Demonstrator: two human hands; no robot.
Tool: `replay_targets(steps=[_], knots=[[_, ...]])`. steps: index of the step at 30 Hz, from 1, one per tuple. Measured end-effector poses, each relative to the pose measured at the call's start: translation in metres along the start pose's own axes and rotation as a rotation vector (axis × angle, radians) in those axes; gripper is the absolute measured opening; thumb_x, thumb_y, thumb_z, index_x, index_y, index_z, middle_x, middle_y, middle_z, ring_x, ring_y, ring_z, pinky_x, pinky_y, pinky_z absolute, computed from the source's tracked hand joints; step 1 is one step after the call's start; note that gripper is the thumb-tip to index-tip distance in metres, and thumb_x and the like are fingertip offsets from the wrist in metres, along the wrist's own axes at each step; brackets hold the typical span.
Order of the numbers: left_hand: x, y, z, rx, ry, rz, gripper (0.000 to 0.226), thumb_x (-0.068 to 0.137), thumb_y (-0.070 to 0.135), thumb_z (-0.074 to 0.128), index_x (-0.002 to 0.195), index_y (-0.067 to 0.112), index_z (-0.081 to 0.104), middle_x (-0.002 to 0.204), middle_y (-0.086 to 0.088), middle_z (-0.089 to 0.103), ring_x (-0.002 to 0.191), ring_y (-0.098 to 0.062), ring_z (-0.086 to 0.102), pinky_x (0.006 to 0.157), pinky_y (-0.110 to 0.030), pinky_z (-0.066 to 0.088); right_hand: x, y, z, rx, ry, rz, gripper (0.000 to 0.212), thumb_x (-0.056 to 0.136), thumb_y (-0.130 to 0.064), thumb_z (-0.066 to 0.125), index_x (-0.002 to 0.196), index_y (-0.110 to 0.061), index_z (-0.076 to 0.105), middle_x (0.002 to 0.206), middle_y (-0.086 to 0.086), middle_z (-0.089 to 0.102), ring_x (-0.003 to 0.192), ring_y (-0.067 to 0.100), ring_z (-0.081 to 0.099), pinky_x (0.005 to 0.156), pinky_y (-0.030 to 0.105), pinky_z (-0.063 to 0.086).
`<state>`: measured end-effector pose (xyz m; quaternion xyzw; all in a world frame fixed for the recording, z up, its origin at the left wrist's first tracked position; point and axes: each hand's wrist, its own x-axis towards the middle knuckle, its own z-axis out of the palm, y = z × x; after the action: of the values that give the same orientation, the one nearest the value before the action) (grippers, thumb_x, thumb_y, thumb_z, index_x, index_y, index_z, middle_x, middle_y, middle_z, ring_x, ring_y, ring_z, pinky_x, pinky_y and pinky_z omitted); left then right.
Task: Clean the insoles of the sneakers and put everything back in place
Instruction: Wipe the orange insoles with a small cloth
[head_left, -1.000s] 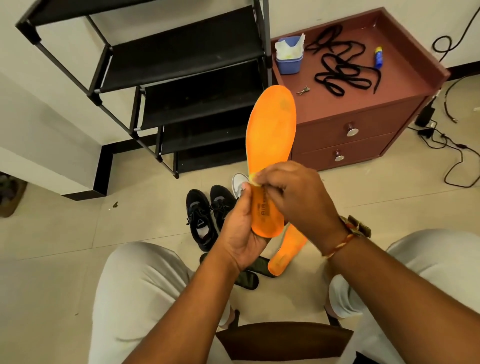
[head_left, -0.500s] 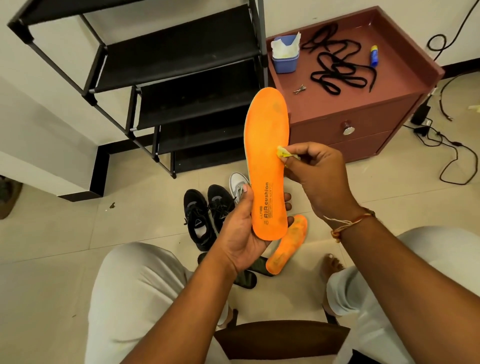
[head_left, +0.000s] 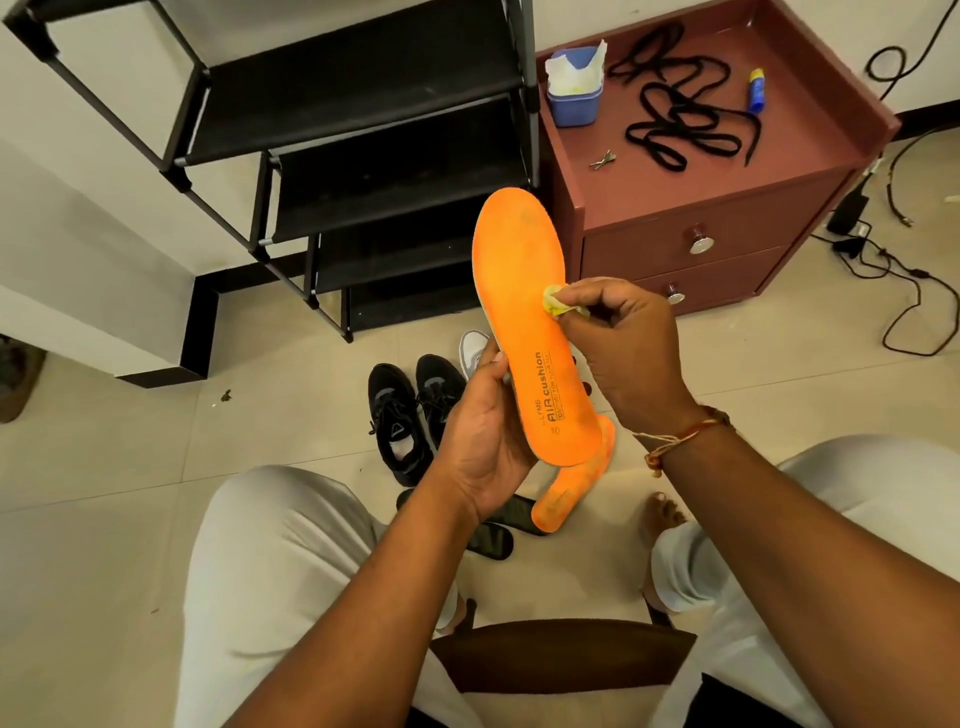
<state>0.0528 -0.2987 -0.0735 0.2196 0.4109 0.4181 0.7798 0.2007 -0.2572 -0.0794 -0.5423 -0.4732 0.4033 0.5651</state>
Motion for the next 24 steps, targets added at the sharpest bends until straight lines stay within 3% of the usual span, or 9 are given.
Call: replay_targets(steps=[4,7,10,12,14,16,20,22,24], knots=[[0.004,0.006,-0.007,-0.044,0.045,0.022,0.041,0.104,0.036,0.030,0.121,0.020,0.064,0.104,-0.011,0.072,0.093,-0.025,0.070,0.081,-0.042,0.058,-0.003,0.001,0.004,-0.107,-0.034,-0.123,0.010,0.087,-0.008,0.074,0.097,-0.011,0.076,0.102,0.002,0.072,0.100,0.015,0.068,0.089,0.035,0.058],[0.005,0.011,-0.010,-0.045,0.093,0.010,0.054,0.104,0.048,0.030,0.131,0.013,0.060,0.105,-0.013,0.070,0.098,-0.026,0.066,0.089,-0.045,0.052,-0.009,-0.001,0.010,-0.196,-0.056,-0.203,0.010,0.087,-0.007,0.074,0.096,-0.009,0.077,0.102,0.001,0.070,0.099,0.012,0.067,0.087,0.029,0.057],[0.004,0.013,-0.009,-0.043,0.091,0.022,0.061,0.104,0.058,0.024,0.124,0.017,0.065,0.104,-0.011,0.073,0.094,-0.024,0.071,0.082,-0.042,0.058,-0.013,-0.003,0.012,-0.276,-0.068,-0.274,0.011,0.088,-0.006,0.072,0.096,-0.011,0.077,0.102,-0.004,0.068,0.096,0.007,0.066,0.084,0.021,0.055],[0.003,0.015,-0.007,-0.051,0.087,0.021,0.068,0.101,0.065,0.021,0.125,0.019,0.065,0.113,-0.013,0.073,0.099,-0.025,0.072,0.078,-0.041,0.061,-0.014,-0.004,0.012,-0.334,-0.101,-0.316,0.013,0.089,-0.006,0.071,0.098,-0.011,0.077,0.104,-0.004,0.068,0.096,0.006,0.065,0.083,0.018,0.054],[0.002,0.016,-0.007,-0.070,0.098,0.012,0.071,0.100,0.065,0.025,0.139,0.015,0.056,0.130,-0.017,0.065,0.112,-0.030,0.068,0.084,-0.044,0.060,-0.015,-0.005,0.011,-0.398,-0.142,-0.367,0.014,0.090,-0.005,0.069,0.101,-0.011,0.076,0.107,-0.001,0.070,0.099,0.008,0.065,0.086,0.016,0.053],[0.004,0.013,-0.009,-0.062,0.120,-0.001,0.069,0.101,0.063,0.031,0.146,0.014,0.049,0.135,-0.019,0.060,0.121,-0.033,0.062,0.091,-0.047,0.057,-0.017,-0.005,0.012,-0.449,-0.176,-0.401,0.016,0.092,-0.006,0.067,0.104,-0.011,0.076,0.110,0.002,0.072,0.103,0.010,0.066,0.088,0.018,0.053],[0.007,0.012,-0.012,-0.061,0.149,-0.016,0.063,0.101,0.063,0.031,0.125,0.016,0.065,0.116,-0.015,0.072,0.114,-0.031,0.065,0.087,-0.044,0.059,-0.021,-0.006,0.016,-0.524,-0.226,-0.446,0.016,0.093,-0.010,0.066,0.105,-0.009,0.076,0.111,0.004,0.073,0.104,0.017,0.067,0.092,0.033,0.056],[0.006,0.015,-0.013,-0.057,0.135,-0.014,0.073,0.097,0.070,0.025,0.129,0.016,0.063,0.125,-0.019,0.068,0.116,-0.033,0.064,0.088,-0.044,0.060,-0.022,-0.007,0.016,-0.558,-0.222,-0.462,0.016,0.093,-0.010,0.066,0.105,-0.009,0.076,0.111,0.004,0.073,0.105,0.020,0.067,0.093,0.036,0.056],[0.006,0.017,-0.015,-0.041,0.126,-0.009,0.082,0.093,0.075,0.026,0.138,0.014,0.058,0.137,-0.024,0.058,0.126,-0.039,0.057,0.101,-0.049,0.053,-0.021,-0.007,0.015,-0.589,-0.216,-0.467,0.016,0.092,-0.010,0.066,0.105,-0.010,0.076,0.110,0.004,0.073,0.105,0.021,0.066,0.093,0.036,0.055]])
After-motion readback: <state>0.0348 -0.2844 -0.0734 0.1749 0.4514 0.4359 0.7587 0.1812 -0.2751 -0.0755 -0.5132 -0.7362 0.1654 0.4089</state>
